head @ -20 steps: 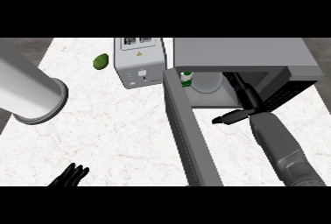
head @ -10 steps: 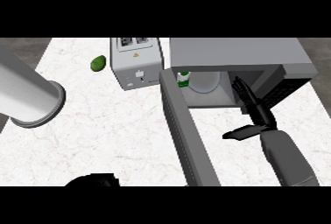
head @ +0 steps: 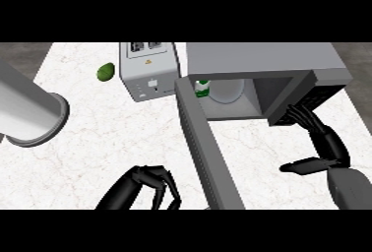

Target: Pick up the milk, place it into the microwave and close the microwave

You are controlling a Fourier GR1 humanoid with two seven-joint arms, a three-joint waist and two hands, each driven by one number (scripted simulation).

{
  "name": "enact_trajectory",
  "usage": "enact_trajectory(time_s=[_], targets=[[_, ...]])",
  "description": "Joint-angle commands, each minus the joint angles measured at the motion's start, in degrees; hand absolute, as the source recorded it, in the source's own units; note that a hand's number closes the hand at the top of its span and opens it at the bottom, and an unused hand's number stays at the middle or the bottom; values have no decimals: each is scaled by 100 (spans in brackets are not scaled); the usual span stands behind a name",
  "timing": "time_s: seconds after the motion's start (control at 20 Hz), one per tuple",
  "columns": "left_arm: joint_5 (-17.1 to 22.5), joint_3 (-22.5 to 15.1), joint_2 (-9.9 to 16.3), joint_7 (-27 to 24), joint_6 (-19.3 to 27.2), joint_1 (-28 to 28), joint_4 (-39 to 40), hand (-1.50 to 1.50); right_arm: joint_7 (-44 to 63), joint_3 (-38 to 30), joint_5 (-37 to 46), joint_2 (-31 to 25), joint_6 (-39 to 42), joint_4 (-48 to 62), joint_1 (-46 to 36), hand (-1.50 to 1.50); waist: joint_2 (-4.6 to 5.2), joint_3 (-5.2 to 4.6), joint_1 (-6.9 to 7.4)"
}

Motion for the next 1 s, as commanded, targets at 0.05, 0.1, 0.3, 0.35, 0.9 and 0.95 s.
enact_trajectory(time_s=[0.05,0.1,0.3,0.35,0.9,0.95], targets=[[-468,-512,-6,-277,-117,-847,1467,150,-117,-248,-348,-421,384,-548,616,-150,30,-16,12],[-426,-593,-6,-403,57,-879,1707,150,-286,-402,-443,-800,621,-536,744,-150,36,-14,62],[88,-882,-6,-730,650,-1921,3055,150,-58,-426,-805,-828,796,-1312,1123,-150,47,-20,-10],[152,-1255,-6,-700,839,-1913,3135,150,129,-437,-995,-890,1030,-1440,1037,-150,44,-21,-16],[1512,-2969,-4,-1161,2864,-3132,4612,150,411,-316,-1623,-1107,1257,-2183,863,-150,130,-29,-384],[1628,-2957,-4,-1020,3087,-3275,4521,150,411,-492,-1801,-1329,1385,-2180,807,-150,121,-26,-405]])
